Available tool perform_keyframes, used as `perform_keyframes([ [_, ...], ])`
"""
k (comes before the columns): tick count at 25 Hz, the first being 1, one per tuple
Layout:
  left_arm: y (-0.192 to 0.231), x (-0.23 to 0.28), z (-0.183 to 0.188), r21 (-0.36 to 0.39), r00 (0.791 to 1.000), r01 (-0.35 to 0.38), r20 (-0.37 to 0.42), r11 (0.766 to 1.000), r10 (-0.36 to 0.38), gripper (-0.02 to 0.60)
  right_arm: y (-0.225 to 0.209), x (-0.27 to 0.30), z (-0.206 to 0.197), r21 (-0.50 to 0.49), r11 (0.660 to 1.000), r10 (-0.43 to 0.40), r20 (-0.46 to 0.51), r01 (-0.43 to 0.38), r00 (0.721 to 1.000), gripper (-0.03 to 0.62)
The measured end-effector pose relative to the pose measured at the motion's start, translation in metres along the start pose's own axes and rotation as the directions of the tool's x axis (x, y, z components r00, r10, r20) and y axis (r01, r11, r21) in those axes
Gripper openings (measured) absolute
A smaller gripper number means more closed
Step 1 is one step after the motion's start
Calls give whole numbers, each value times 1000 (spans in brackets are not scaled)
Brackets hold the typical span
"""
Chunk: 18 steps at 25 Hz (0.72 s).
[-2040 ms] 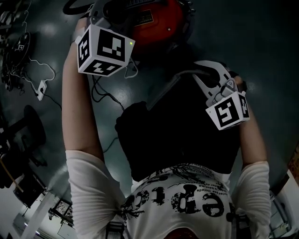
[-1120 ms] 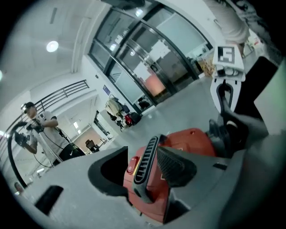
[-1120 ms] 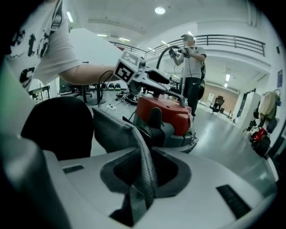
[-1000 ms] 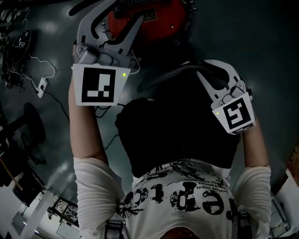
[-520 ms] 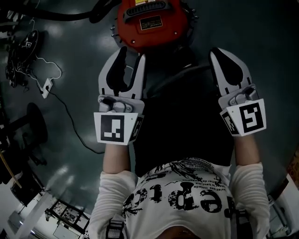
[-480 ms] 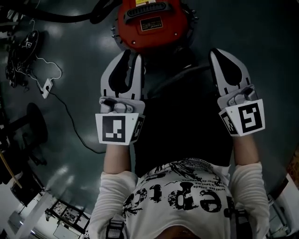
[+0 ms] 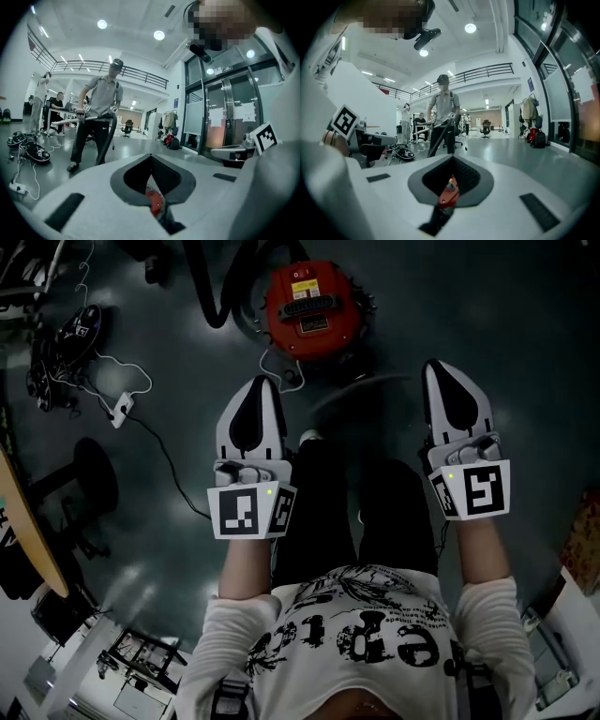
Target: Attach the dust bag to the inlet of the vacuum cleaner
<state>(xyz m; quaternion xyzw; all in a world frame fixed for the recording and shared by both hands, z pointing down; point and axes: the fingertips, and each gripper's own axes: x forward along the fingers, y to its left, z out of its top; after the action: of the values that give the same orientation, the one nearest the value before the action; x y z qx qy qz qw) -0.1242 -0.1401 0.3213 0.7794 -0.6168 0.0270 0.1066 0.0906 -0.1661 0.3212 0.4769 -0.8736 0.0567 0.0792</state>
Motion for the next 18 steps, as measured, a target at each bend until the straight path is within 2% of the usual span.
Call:
perform_keyframes([
  [3,-27,-31,82,21,1000,-4,21,1000,4,3,6,-36,78,4,1000,-10,-5,10,1000,2],
  [6,-58,-68,161,-4,1000,3,29,1000,-3,3,18,-78,151,5,1000,-7,-30,7,1000,2],
  [9,-80,-102,225,-14,998,-23,59,1000,24,3,22,-114,213,-1,999,-34,-55,34,998,2],
  [11,-96,-122,254,13,997,-26,76,1000,25,3,24,-136,247,-5,998,-55,-30,55,998,2],
  [14,-120,-156,280,64,995,-38,95,997,32,3,31,-173,277,-13,998,-65,-8,65,998,2],
  [18,-142,-188,296,58,991,-55,125,997,47,3,39,-208,296,-11,999,-39,16,39,999,2],
])
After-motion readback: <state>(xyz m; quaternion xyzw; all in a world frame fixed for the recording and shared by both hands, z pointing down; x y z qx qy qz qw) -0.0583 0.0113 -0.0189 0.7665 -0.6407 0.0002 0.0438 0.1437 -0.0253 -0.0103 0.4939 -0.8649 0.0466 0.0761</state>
